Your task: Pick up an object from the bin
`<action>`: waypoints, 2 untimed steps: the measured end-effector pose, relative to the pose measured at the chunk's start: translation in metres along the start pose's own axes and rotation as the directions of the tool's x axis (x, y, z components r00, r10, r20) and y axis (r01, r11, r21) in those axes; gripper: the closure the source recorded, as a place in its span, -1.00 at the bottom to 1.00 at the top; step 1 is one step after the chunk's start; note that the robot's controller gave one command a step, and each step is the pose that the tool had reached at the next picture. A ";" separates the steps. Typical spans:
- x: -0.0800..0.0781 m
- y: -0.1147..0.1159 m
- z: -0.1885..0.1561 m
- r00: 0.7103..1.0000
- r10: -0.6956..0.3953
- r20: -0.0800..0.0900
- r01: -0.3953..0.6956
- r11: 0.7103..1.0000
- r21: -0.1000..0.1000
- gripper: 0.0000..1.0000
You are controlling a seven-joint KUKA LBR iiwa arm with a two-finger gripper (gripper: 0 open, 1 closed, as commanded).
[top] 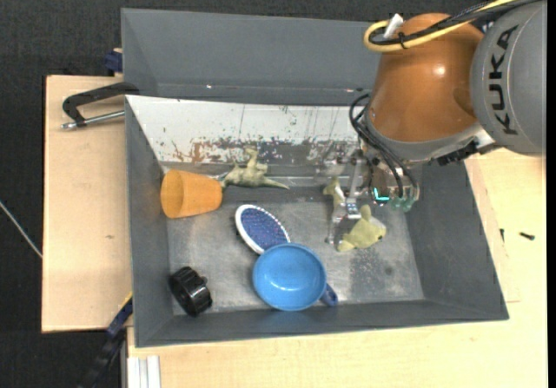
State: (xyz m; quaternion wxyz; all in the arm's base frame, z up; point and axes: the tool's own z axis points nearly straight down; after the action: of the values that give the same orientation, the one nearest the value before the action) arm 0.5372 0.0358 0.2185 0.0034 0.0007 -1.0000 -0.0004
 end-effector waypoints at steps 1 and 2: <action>0.019 0.029 0.102 0.996 0.087 -0.002 -0.087 0.996 -0.001 -1.00; 0.022 0.054 0.146 0.979 -0.206 0.014 0.206 0.979 0.003 -1.00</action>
Offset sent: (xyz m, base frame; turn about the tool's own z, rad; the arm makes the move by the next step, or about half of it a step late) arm -0.0178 0.0264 -0.0982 0.0898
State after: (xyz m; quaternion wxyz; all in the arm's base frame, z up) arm 0.5146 0.0900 0.0726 -0.0036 0.1040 -0.9946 0.0000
